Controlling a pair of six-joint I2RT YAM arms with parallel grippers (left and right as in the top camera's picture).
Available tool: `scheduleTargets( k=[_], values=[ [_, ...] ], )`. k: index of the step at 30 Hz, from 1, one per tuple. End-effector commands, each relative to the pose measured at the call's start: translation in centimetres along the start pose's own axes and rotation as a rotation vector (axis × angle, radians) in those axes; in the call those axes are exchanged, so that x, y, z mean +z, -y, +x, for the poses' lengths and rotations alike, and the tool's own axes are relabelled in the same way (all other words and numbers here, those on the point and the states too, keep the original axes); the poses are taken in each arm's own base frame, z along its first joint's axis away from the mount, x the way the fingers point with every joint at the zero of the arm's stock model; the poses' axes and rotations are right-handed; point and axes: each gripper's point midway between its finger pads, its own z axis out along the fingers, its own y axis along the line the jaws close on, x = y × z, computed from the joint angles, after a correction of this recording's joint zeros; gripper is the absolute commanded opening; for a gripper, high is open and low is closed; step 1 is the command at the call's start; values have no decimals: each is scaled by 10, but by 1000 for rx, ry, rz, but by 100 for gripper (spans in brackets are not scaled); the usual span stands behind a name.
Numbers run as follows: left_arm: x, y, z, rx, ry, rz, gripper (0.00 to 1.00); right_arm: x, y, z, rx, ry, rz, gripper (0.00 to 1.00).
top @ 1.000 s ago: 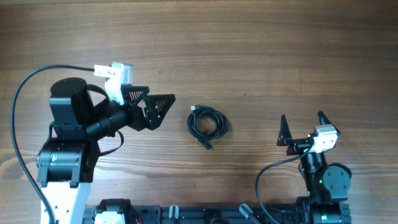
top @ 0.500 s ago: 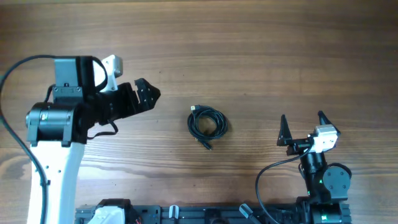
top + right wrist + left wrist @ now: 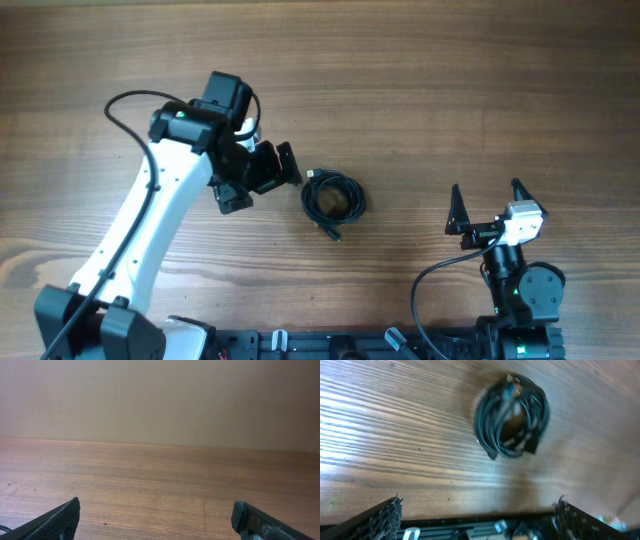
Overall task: Untangle cables
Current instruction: 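Move the left gripper over the coiled black cable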
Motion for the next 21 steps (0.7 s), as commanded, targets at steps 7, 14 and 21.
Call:
scheduleTargets(
  k=[7,14,21],
  values=[
    [32,18,-8,-43,154,-166,100,0,2,-2,-13,10,13,100],
    [48,12,-14,-46,127,-203,100,0,2,-2,-13,10,12,100],
    [79,22,-11,83,8,-133,99,0,2,-2,-13,10,12,100]
  ],
)
